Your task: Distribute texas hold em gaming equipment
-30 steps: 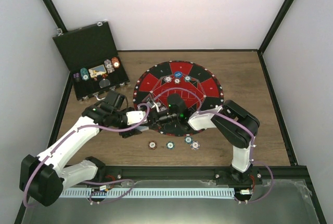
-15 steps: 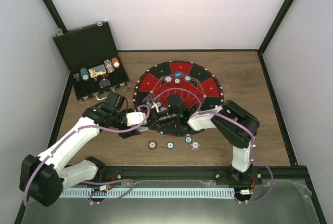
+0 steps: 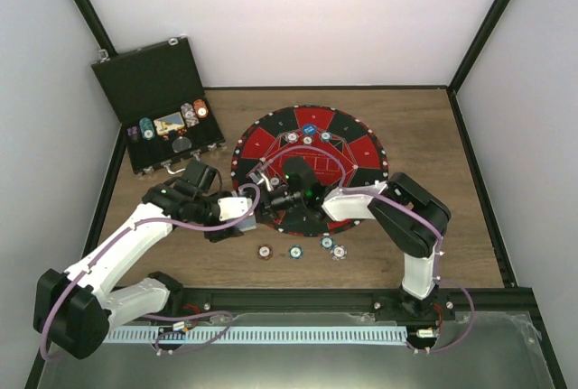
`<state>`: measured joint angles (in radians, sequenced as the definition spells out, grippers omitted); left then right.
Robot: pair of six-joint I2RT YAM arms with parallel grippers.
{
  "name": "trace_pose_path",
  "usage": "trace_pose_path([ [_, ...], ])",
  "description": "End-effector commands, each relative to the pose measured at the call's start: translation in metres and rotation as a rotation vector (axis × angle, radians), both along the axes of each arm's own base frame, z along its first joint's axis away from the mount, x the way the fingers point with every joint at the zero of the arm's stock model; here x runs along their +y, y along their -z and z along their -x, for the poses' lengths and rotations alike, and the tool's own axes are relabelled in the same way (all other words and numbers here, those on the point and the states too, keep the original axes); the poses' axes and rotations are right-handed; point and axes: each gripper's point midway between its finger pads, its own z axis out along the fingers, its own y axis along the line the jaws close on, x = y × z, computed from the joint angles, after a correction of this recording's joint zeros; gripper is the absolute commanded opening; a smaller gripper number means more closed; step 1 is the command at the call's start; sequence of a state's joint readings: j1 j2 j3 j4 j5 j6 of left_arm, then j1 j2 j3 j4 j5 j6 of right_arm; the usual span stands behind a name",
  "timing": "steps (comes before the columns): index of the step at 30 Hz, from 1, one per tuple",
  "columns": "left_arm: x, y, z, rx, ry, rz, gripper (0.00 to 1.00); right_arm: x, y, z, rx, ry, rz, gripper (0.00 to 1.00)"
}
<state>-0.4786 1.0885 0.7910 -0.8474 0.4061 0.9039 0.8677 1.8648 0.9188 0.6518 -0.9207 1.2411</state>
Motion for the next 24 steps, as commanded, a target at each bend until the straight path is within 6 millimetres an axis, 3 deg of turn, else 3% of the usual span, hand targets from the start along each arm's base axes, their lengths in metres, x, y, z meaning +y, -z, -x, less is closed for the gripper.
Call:
trace_pose_path([
  [1,-0.005,-0.021,-0.002,-0.045,0.031,0.036,0.18,0.007,-0.006,-0.003,-0.088,-0.031,0.052,0.55],
  [11,-0.004,-0.027,-0.003,-0.055,0.018,0.033,0.15,0.003,0.004,-0.002,-0.081,-0.041,0.081,0.56],
  [24,0.001,-0.024,-0.012,-0.053,-0.012,0.023,0.14,-0.025,0.001,-0.012,-0.110,-0.003,0.097,0.56],
])
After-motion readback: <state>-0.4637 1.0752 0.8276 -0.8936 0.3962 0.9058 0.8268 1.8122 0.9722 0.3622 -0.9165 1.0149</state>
